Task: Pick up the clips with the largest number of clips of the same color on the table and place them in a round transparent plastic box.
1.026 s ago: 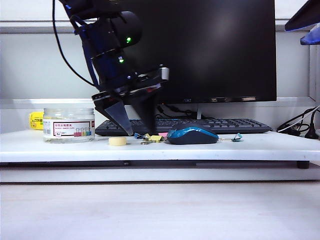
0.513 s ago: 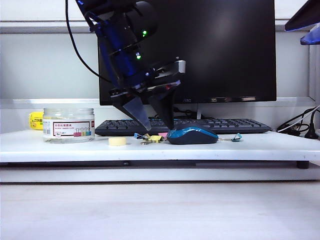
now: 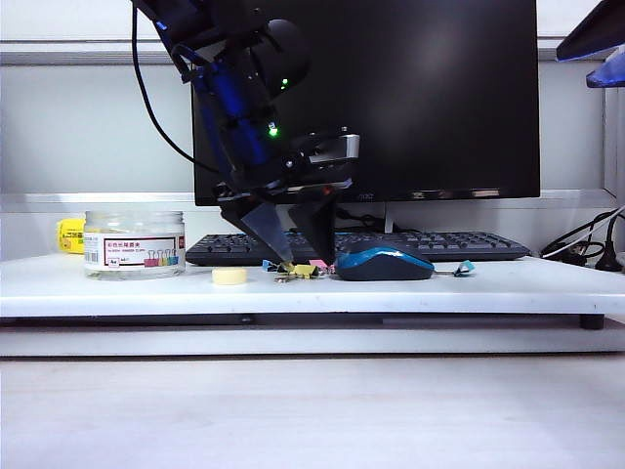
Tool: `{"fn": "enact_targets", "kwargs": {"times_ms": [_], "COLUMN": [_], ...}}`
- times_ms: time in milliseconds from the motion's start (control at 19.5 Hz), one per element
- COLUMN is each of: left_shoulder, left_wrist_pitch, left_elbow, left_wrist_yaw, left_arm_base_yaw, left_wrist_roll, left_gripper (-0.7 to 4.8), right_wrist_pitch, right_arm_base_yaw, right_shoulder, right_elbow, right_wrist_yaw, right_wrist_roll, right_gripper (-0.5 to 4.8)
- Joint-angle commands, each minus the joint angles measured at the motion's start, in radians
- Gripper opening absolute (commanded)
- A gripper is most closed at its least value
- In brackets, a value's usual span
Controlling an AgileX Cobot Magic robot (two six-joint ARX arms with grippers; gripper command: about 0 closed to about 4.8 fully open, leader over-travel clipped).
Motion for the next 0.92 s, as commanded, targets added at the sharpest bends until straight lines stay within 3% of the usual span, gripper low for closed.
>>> {"fn": "enact_targets", "kwargs": {"times_ms": [51, 513, 667, 923], "left_shoulder": [-0.001, 0.042, 0.042, 0.041], "left_wrist_pitch": [0.012, -0.005, -0.005, -0.007], "left_elbow": [0.004, 0.002, 0.002, 0.003], "left_wrist_yaw": [0.000, -0.002, -0.001, -0.001], "left_arm_base_yaw": [-0.001, -0.002, -0.002, -0.002], "left_wrist_roll": [-0.003, -0.011, -0.010, -0.011], "left_gripper": [2.16, 2.12, 1.15, 1.11], "right_wrist_pitch": [0.018, 0.018, 0.018, 0.018], "right_arm_base_yaw": [0.000, 0.000, 0.000, 0.000], "right_shoulder": [-0.001, -0.001, -0.001, -0.001], "right_elbow": [0.005, 0.005, 0.005, 0.005], "right_wrist_yaw": [-0.002, -0.002, -0.002, -0.002], "right_wrist_roll": [-0.004, -0.004, -0.004, -0.004], "right_gripper": [2.02, 2.02, 2.02, 2.02]}}
